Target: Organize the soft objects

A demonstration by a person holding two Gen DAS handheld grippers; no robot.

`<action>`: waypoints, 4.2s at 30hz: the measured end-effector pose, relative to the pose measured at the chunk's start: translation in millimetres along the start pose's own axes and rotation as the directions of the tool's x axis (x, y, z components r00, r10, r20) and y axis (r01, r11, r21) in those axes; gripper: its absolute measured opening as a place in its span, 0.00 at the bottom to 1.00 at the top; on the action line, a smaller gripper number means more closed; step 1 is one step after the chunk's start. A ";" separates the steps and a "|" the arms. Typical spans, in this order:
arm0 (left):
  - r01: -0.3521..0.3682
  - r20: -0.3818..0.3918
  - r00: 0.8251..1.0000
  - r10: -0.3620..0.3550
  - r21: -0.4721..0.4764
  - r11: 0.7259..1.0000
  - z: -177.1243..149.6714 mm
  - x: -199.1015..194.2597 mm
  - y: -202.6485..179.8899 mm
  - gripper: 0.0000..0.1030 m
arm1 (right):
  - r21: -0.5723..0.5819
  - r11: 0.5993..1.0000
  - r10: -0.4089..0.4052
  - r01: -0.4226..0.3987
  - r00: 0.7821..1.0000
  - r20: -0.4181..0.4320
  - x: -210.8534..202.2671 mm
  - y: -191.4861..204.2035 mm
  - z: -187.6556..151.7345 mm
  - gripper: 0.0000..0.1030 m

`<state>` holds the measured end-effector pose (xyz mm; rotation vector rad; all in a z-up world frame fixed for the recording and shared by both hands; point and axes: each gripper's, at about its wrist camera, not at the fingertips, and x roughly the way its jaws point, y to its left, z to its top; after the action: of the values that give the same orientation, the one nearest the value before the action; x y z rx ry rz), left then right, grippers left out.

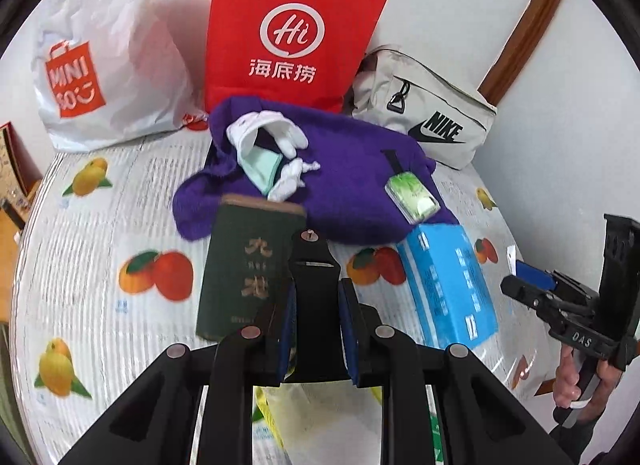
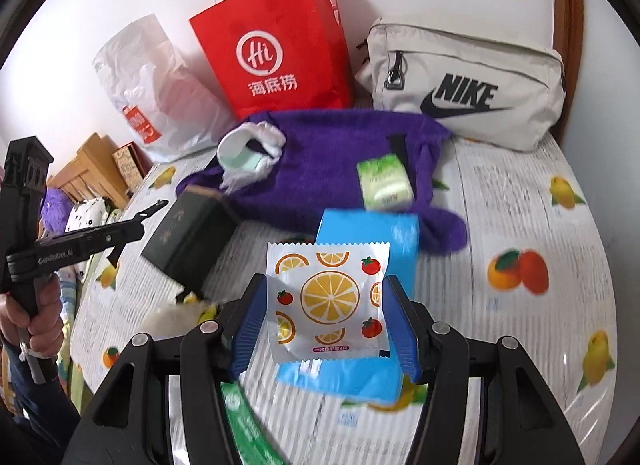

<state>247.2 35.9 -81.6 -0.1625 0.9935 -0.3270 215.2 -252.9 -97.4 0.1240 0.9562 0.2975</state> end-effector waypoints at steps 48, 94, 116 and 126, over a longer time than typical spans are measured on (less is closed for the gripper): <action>-0.021 -0.116 0.993 0.020 -0.006 1.000 111.8 133.6 38.5 0.20 | -0.024 0.999 0.018 -0.023 0.982 -0.189 173.4 -16.6 116.8 0.63; -0.055 -0.055 0.997 0.057 0.048 0.997 33.1 11.9 -29.6 0.49 | -0.030 0.999 0.021 -0.023 0.998 -0.060 18.0 16.2 12.8 0.68; -0.080 -0.182 0.980 0.083 0.026 0.996 -81.8 11.8 -36.2 0.52 | -0.043 0.996 0.071 -0.076 0.992 -0.102 -12.1 36.9 -86.9 0.68; -0.128 -0.230 0.964 0.132 0.030 0.991 -94.8 42.0 -43.1 0.59 | 0.008 0.995 0.099 -0.099 0.986 -0.135 -8.3 25.0 -113.8 0.68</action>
<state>180.0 -17.6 -153.9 -0.0449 1.2264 -0.2360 112.7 -234.6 -150.3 0.1545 1.0863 0.4009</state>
